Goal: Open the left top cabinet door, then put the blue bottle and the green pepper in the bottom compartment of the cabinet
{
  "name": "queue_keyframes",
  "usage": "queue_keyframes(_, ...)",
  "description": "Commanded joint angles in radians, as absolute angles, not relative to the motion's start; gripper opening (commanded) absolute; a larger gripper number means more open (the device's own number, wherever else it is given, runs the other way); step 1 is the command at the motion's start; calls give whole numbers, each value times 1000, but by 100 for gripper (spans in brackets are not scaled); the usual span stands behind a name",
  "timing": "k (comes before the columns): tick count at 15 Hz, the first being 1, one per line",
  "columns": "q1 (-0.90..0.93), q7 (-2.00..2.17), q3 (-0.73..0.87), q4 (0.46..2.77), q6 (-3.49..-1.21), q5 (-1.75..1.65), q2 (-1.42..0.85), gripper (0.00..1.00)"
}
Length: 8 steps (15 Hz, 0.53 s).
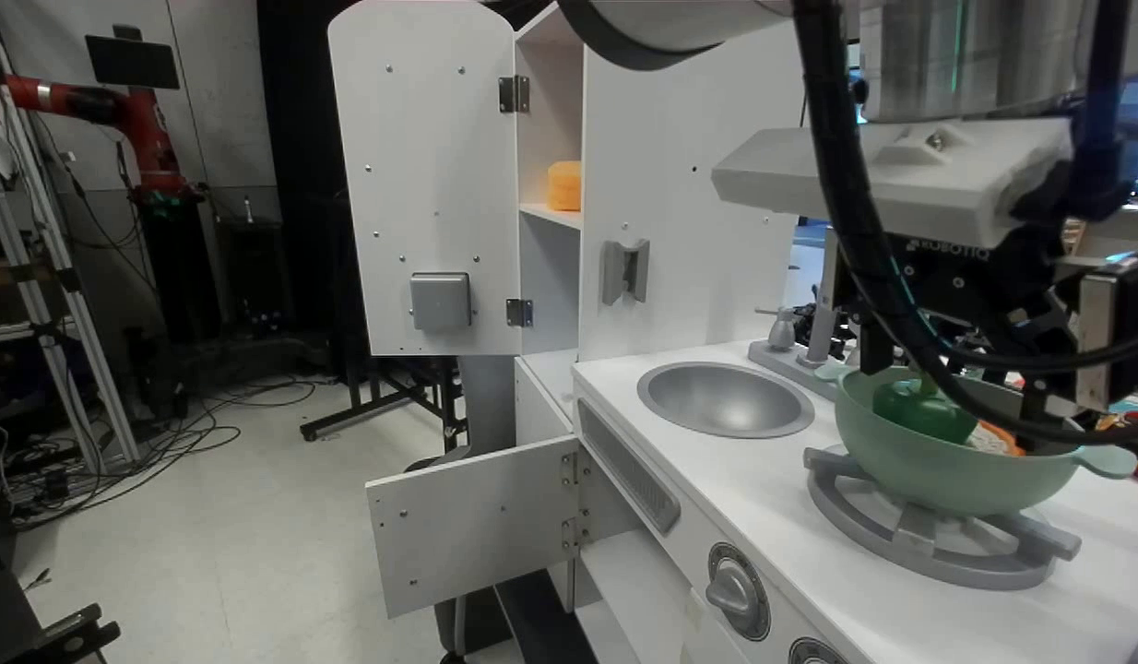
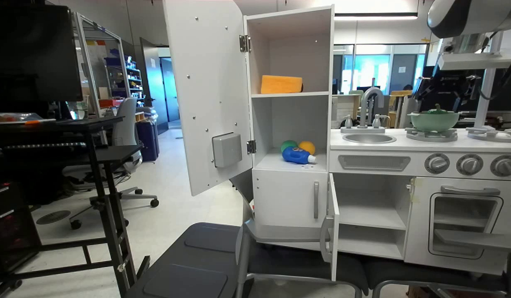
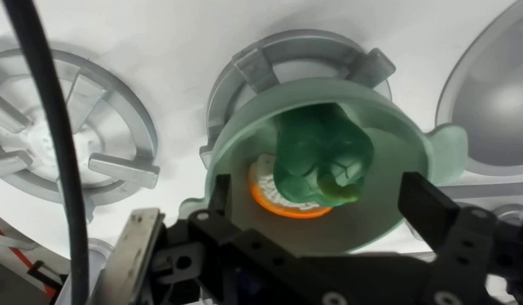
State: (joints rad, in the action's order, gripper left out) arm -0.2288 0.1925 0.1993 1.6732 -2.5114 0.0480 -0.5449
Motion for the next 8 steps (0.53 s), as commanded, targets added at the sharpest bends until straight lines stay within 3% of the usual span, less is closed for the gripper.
queue_keyframes(1, -251, 162, 178, 1589, -2471, 80, -593, 100)
queue_keyframes(8, -245, 149, 160, 1554, -2417, 77, -612, 100)
